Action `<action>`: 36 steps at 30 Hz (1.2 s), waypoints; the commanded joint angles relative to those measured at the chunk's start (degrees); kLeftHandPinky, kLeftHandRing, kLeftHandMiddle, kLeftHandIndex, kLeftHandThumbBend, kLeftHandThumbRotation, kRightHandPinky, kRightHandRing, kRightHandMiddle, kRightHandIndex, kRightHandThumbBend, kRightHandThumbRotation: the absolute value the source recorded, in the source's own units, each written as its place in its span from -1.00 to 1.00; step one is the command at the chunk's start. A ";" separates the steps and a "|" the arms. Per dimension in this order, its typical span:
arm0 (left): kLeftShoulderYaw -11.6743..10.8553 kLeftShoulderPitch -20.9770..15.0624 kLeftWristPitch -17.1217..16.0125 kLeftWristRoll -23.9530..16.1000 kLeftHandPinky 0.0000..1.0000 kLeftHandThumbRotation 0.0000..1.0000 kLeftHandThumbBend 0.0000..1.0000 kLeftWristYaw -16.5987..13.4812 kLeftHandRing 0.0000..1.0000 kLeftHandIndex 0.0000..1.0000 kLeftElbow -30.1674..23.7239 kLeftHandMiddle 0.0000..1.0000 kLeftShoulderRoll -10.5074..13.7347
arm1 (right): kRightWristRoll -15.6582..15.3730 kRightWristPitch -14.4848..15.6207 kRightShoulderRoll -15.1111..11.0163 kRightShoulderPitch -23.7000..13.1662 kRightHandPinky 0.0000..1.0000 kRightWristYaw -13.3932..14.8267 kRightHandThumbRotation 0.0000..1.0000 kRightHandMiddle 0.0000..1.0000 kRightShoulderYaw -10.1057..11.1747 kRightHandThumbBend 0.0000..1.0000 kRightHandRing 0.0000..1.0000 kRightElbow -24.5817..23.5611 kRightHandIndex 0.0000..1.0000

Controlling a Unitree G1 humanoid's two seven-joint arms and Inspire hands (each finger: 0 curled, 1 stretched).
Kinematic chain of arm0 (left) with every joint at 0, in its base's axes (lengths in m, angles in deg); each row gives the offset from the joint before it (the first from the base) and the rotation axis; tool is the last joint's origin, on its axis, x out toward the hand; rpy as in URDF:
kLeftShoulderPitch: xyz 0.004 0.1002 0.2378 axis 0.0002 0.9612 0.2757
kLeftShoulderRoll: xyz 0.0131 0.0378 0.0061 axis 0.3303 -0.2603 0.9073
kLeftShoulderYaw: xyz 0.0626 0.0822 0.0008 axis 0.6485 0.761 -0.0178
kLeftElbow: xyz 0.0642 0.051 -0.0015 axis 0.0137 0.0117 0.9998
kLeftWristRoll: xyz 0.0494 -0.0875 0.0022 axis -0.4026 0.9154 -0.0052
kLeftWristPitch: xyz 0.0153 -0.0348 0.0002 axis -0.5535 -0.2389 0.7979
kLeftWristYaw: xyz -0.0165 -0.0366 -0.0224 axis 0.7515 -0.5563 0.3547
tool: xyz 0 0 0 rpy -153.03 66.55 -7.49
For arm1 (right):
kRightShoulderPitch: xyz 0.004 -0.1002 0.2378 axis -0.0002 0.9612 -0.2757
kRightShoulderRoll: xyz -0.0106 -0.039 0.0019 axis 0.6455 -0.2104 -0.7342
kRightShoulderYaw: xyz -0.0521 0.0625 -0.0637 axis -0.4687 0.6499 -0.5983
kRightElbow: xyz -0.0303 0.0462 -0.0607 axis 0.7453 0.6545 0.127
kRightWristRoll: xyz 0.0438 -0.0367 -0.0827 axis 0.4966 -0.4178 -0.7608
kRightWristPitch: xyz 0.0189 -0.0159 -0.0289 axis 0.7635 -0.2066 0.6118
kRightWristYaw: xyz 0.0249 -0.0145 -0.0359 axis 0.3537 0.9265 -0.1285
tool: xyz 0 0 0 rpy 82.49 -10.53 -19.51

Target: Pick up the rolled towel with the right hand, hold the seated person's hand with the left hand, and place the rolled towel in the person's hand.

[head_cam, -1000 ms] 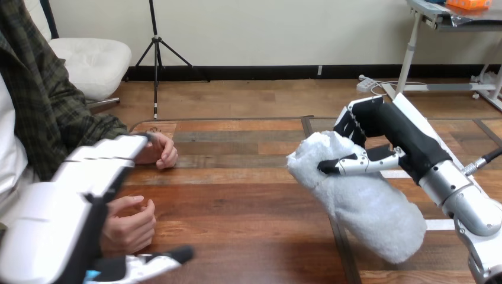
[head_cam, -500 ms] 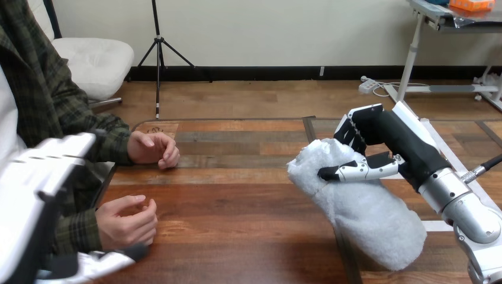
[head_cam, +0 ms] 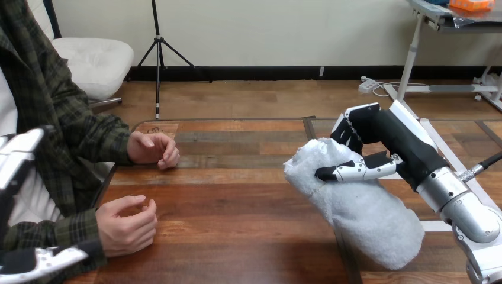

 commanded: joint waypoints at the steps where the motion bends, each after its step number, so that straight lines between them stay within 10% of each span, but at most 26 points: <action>1: -0.88 -1.49 0.65 1.66 0.72 -0.26 1.00 0.94 0.82 0.85 -1.83 0.81 3.27 | 2.01 -0.89 0.88 -2.21 -0.64 -0.13 -1.00 -0.38 2.03 0.63 -0.52 -4.45 -0.26; 36: 6.83 -6.39 7.95 -2.03 0.58 -0.36 1.00 8.82 0.69 0.77 6.33 0.72 12.19 | 4.46 7.58 -0.17 3.02 -0.62 -2.02 -1.00 -0.36 3.61 0.64 -0.50 -18.60 -0.25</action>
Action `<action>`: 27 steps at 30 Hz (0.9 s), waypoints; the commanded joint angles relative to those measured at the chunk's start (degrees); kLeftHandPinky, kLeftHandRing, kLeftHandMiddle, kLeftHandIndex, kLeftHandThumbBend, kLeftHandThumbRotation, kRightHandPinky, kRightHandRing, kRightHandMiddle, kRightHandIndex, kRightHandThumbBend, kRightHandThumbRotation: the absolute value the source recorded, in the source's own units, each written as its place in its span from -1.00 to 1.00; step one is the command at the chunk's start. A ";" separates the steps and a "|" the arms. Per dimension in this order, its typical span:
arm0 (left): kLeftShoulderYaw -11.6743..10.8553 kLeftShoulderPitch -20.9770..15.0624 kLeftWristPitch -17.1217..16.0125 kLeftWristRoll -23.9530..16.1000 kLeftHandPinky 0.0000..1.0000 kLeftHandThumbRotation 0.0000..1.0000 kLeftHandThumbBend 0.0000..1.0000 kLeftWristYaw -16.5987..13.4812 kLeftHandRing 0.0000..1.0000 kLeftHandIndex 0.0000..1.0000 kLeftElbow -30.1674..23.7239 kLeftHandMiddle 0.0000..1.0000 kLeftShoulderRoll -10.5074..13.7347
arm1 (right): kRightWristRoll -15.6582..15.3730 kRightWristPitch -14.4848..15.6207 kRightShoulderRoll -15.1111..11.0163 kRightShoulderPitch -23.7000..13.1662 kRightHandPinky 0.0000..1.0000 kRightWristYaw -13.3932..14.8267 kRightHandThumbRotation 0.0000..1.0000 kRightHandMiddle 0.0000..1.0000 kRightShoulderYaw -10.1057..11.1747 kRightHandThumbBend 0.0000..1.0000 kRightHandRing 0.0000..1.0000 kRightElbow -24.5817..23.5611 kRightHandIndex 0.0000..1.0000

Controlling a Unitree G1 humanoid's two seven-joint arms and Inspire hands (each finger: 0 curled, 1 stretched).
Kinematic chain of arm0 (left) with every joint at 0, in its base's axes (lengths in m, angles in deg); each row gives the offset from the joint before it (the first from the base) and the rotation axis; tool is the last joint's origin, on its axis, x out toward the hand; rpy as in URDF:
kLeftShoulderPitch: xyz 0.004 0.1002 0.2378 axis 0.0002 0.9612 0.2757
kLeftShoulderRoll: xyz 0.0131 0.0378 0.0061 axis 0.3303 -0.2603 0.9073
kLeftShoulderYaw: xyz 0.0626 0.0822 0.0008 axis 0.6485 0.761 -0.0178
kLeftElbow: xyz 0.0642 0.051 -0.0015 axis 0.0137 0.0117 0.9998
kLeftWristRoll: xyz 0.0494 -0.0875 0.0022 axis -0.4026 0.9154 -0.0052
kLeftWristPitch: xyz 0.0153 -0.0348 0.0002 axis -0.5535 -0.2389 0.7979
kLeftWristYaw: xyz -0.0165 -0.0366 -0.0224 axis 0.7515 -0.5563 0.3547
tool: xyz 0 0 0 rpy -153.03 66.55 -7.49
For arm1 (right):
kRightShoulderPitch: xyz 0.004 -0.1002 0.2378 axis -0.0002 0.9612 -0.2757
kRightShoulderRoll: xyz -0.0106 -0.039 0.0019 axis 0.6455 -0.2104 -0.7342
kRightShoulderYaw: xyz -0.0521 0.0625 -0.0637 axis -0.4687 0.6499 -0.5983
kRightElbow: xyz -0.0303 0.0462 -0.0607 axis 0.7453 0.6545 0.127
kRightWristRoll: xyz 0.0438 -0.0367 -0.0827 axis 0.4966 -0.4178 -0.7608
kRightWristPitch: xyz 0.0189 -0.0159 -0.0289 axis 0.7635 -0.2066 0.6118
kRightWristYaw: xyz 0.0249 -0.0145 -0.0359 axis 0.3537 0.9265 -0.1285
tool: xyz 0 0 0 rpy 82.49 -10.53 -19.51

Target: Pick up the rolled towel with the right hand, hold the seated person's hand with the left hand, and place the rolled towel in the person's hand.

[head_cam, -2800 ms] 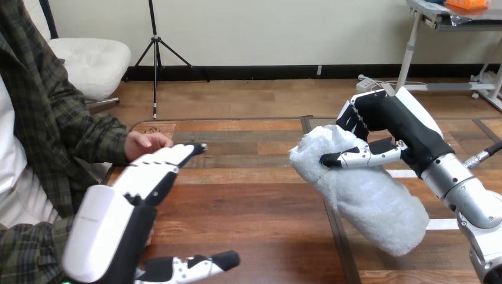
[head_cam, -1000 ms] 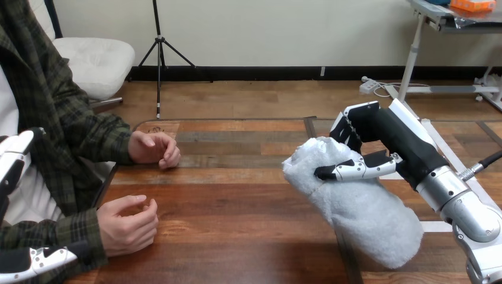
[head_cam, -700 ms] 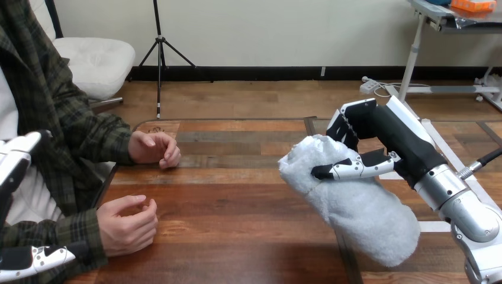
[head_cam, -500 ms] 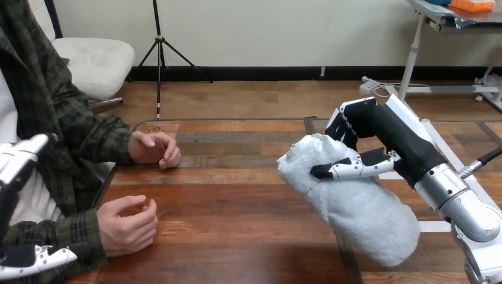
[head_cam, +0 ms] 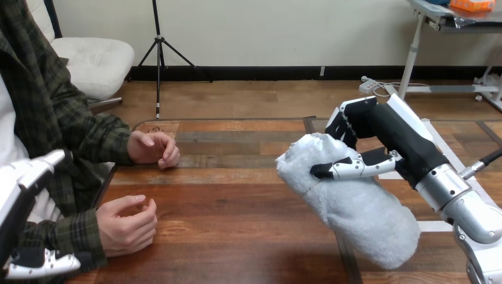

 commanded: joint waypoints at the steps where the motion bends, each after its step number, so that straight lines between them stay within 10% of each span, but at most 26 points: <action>1: 1.69 -2.57 1.39 0.81 0.58 -0.36 1.00 1.54 0.69 0.77 1.60 0.72 3.08 | 2.05 0.62 -0.44 -1.65 -0.62 -0.02 -1.00 -0.36 2.69 0.64 -0.50 -5.16 -0.25; 27: 7.68 -4.74 4.40 -0.45 0.50 -0.40 1.00 3.94 0.57 0.67 5.41 0.61 6.85 | 5.26 9.17 -0.50 0.78 -0.63 -2.07 -1.00 -0.37 4.84 0.66 -0.51 -14.93 -0.25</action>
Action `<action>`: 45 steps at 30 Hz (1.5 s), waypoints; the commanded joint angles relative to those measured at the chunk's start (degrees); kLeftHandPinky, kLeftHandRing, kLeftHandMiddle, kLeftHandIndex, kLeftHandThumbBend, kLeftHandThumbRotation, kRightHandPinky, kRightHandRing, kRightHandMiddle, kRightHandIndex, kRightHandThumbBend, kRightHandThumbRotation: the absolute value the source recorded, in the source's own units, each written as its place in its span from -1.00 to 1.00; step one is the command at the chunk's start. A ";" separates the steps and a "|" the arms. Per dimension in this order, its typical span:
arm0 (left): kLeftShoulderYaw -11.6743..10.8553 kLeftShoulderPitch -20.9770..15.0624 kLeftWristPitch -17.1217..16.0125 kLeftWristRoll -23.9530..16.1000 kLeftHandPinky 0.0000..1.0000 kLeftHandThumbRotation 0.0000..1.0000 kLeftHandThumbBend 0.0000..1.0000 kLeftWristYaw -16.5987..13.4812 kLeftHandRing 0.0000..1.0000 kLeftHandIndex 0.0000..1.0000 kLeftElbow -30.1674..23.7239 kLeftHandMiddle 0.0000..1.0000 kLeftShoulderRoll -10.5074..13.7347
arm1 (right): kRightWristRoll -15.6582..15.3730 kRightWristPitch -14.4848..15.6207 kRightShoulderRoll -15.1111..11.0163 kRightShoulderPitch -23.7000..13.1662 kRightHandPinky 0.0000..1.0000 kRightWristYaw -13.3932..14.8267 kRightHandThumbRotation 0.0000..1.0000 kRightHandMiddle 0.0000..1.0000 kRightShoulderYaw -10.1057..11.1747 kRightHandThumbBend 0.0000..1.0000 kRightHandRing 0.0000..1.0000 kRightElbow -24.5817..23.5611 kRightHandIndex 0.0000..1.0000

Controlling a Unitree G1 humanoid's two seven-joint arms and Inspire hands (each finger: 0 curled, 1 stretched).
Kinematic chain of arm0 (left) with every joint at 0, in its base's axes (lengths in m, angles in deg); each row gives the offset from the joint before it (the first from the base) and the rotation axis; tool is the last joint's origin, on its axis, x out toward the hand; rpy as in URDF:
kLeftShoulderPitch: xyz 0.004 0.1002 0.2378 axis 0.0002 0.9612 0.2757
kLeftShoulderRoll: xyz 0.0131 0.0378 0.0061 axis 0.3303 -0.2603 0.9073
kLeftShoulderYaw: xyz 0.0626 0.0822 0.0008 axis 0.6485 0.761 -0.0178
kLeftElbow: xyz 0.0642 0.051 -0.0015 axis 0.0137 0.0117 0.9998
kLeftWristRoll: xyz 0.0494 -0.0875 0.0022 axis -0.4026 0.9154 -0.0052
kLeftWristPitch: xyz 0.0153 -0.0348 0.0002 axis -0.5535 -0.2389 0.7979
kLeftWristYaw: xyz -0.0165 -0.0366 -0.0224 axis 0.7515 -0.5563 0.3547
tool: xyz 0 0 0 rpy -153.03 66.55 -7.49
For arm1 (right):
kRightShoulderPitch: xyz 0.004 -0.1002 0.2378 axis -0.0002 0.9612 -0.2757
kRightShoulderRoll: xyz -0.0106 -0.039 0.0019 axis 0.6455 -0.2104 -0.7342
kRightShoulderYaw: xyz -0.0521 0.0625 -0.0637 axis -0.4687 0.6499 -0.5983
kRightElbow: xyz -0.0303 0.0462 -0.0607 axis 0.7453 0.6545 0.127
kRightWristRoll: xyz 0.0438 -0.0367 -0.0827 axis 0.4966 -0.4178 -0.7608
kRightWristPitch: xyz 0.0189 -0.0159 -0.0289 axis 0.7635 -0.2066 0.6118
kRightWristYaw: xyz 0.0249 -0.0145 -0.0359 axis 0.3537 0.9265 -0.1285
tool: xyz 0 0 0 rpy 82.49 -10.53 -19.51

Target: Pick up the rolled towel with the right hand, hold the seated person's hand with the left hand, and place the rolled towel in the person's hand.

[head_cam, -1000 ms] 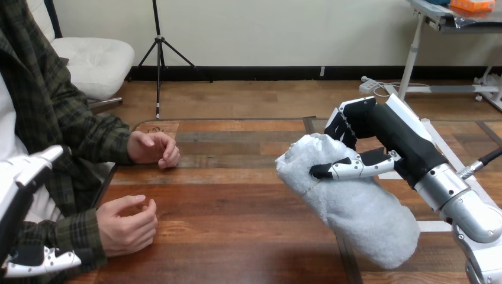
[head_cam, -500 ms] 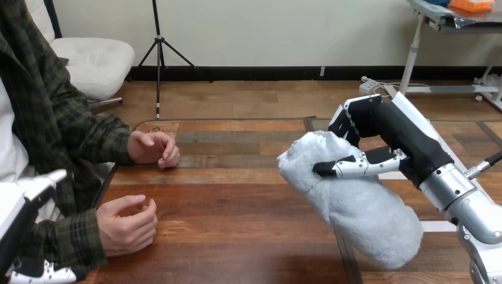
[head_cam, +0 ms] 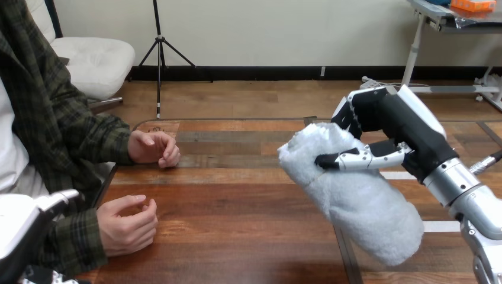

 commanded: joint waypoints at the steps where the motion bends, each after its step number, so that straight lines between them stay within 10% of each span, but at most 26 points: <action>1: 1.14 -3.94 0.10 0.85 0.50 -0.40 1.00 0.27 0.57 0.66 0.50 0.61 3.36 | 1.74 1.43 -0.23 -1.62 -0.63 0.36 -1.00 -0.37 2.48 0.66 -0.51 -5.39 -0.25; 14: 2.59 -4.82 0.96 1.64 0.50 -0.41 1.00 2.19 0.54 0.61 1.70 0.58 5.63 | 3.31 3.06 -0.49 -0.24 -0.62 -0.53 -1.00 -0.36 3.40 0.67 -0.50 -9.34 -0.25; 45: 10.54 -12.41 -2.10 0.96 0.17 -0.64 1.00 -4.49 0.31 0.50 14.34 0.43 7.16 | 10.59 3.66 -0.65 3.74 -0.63 -6.78 -1.00 -0.35 6.58 0.64 -0.52 -16.79 -0.21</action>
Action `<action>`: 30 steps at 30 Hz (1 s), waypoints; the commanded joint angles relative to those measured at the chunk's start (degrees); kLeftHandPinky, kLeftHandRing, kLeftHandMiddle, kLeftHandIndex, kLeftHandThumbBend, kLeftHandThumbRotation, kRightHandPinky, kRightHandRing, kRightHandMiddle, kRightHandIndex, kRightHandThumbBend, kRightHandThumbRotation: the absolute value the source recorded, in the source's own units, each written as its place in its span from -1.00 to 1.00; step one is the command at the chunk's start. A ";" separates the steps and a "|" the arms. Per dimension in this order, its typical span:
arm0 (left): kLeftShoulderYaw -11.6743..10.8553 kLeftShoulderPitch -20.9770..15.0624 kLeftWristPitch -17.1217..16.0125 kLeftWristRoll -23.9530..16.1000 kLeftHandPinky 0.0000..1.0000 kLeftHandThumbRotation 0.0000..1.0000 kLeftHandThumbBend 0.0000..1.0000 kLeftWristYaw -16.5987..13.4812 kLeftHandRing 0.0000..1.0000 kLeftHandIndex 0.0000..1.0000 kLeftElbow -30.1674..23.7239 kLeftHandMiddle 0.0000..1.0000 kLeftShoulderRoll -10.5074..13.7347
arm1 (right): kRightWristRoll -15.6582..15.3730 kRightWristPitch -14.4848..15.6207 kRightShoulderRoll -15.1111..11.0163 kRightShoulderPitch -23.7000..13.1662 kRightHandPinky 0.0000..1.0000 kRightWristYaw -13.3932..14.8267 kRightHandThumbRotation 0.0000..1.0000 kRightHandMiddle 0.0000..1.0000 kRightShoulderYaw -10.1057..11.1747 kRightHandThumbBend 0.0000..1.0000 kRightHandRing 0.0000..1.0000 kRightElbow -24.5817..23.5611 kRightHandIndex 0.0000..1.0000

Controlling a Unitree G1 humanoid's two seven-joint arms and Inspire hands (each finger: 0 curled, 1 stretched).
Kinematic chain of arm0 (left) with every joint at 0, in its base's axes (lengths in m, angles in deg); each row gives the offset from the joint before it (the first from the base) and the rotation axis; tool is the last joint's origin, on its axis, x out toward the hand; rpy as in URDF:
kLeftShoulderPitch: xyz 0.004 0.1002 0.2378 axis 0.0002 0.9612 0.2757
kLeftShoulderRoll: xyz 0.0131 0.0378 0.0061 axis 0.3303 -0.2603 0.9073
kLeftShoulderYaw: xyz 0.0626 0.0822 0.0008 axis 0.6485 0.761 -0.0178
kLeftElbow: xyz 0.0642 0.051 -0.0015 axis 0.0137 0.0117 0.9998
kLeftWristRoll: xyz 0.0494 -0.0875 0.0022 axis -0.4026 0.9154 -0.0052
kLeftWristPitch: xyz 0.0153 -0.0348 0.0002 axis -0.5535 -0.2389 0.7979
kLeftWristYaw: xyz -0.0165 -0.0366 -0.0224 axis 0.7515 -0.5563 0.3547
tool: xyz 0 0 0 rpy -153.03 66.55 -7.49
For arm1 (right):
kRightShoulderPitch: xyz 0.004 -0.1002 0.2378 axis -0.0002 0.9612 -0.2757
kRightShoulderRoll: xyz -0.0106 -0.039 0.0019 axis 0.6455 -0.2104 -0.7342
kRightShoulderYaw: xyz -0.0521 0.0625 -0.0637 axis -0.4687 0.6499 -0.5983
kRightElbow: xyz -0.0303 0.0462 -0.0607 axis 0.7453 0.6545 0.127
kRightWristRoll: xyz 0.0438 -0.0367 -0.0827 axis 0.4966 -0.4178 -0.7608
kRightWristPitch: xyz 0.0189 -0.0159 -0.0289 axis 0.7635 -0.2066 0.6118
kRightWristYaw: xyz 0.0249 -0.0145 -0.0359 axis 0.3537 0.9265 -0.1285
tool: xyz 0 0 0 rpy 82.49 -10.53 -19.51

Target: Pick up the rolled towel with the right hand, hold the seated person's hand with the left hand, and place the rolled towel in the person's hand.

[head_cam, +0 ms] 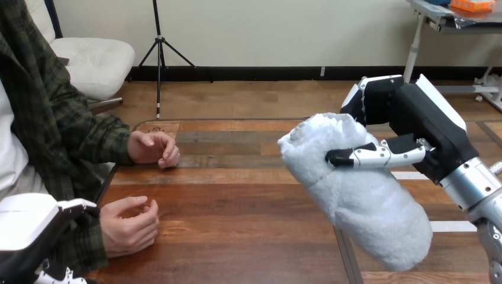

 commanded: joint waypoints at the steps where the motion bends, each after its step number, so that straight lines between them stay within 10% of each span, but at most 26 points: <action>1: 1.79 -4.09 0.48 0.00 0.17 -0.65 1.00 -1.30 0.30 0.50 1.44 0.43 1.56 | 1.92 -1.71 -0.40 -1.71 -0.63 -0.40 -1.00 -0.35 2.48 0.64 -0.53 -3.75 -0.21; 30: 4.31 -6.65 1.24 1.08 0.08 -0.97 0.98 -4.28 0.21 0.39 1.64 0.33 0.49 | 5.54 -4.47 -0.21 -0.52 -0.69 -4.15 -1.00 -0.39 4.56 0.62 -0.57 -5.57 -0.20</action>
